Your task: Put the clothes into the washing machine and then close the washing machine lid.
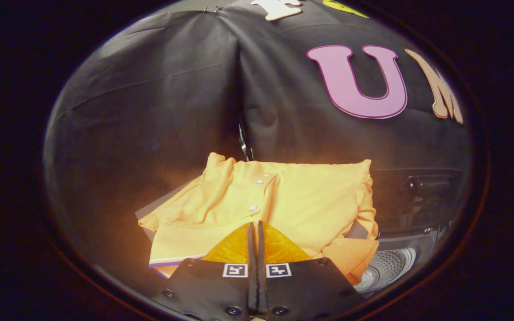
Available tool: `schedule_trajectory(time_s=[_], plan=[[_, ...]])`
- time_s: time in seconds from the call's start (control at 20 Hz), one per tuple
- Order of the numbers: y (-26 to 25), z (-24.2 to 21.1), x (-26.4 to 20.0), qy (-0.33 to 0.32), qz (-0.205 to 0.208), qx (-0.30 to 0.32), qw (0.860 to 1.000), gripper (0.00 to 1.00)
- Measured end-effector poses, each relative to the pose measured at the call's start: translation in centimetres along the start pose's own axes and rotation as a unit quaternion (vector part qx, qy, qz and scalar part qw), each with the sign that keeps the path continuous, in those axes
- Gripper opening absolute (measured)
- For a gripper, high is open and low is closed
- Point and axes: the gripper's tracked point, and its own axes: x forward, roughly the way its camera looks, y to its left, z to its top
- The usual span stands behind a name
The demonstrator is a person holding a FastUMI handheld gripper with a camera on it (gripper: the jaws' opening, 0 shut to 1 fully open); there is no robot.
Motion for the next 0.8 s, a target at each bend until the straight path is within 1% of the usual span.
schedule_trajectory(time_s=[0.25,0.45,0.7,0.8], plan=[[-6.8,1.3,-1.8,-0.022,-0.085,-0.033,0.996,0.01],[-13.6,1.9,-3.9,-0.035,-0.171,-0.058,0.983,0.01],[-22.0,0.9,-6.3,-0.033,-0.262,-0.037,0.964,0.01],[-24.8,-0.1,-7.0,-0.031,-0.289,-0.022,0.957,0.01]])
